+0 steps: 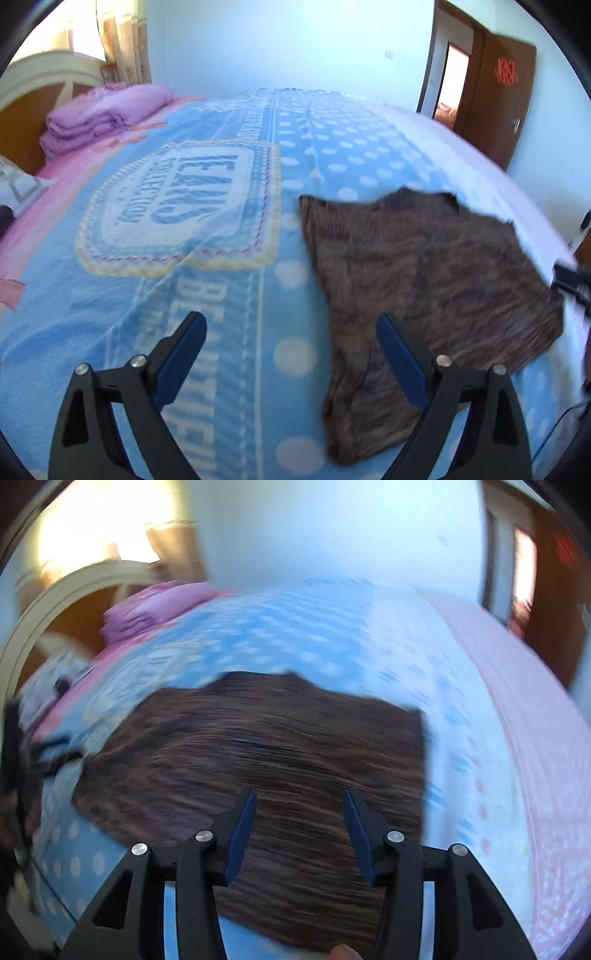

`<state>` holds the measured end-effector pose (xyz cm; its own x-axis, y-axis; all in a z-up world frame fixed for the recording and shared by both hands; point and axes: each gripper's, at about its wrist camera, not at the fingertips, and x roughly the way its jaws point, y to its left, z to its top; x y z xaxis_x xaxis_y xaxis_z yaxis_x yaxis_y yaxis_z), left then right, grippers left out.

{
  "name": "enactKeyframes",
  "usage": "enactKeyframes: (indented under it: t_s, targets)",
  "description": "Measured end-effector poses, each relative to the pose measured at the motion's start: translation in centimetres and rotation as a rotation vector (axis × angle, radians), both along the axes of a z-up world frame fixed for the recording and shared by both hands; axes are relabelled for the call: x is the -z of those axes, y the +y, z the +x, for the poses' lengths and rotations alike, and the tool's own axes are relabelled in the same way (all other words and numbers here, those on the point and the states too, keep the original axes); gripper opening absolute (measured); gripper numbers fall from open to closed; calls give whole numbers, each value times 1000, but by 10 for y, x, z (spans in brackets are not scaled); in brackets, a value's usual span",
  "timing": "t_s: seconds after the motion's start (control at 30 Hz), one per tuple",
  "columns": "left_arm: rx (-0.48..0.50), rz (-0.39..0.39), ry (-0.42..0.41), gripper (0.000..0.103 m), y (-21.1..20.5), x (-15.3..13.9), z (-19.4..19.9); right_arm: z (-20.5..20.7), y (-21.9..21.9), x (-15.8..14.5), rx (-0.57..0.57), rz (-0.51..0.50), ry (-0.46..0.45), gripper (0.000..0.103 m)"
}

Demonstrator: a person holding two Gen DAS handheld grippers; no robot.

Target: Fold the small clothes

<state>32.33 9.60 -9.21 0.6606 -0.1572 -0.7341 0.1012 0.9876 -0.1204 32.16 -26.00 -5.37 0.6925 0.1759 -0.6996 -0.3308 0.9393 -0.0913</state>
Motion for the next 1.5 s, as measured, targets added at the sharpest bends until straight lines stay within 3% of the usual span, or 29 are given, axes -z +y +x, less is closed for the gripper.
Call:
enactKeyframes:
  t_s: [0.17,0.37,0.53,0.63,0.67,0.87,1.0,1.13,1.23,1.3,1.37,1.4,1.5]
  targets:
    - [48,-88,21,99,4,6,25,-27,72,18,-167,-128,-28,61]
    - [48,-71,6,100,0,16,54,-50,135,60,-322,-287,-26,61]
    - [84,-78,35,100,-9,28,78,-65,172,76,-413,-376,-61,61]
    - [87,-76,51,91,-11,34,90,-72,191,85,-436,-445,-113,61]
    - [96,-73,63,84,-11,35,94,-74,193,86,-438,-454,-120,61]
    - [145,-146,79,71,-6,37,108,-64,204,93,-431,-443,-115,61]
    - [163,-205,89,67,-3,39,116,-56,212,92,-427,-414,-109,61]
    - [177,-216,92,61,-6,39,120,-52,226,94,-441,-412,-127,60]
    - [187,-208,101,52,-9,41,122,-49,237,97,-455,-412,-125,47]
    - [211,-238,117,30,-9,42,124,-49,242,98,-459,-403,-115,35]
    - [230,-285,140,17,-9,44,126,-51,245,99,-466,-380,-95,18]
    - [227,-290,134,15,-8,43,125,-52,246,98,-470,-371,-89,7]
    - [214,-309,146,14,-6,41,126,-55,245,95,-484,-353,-93,4]
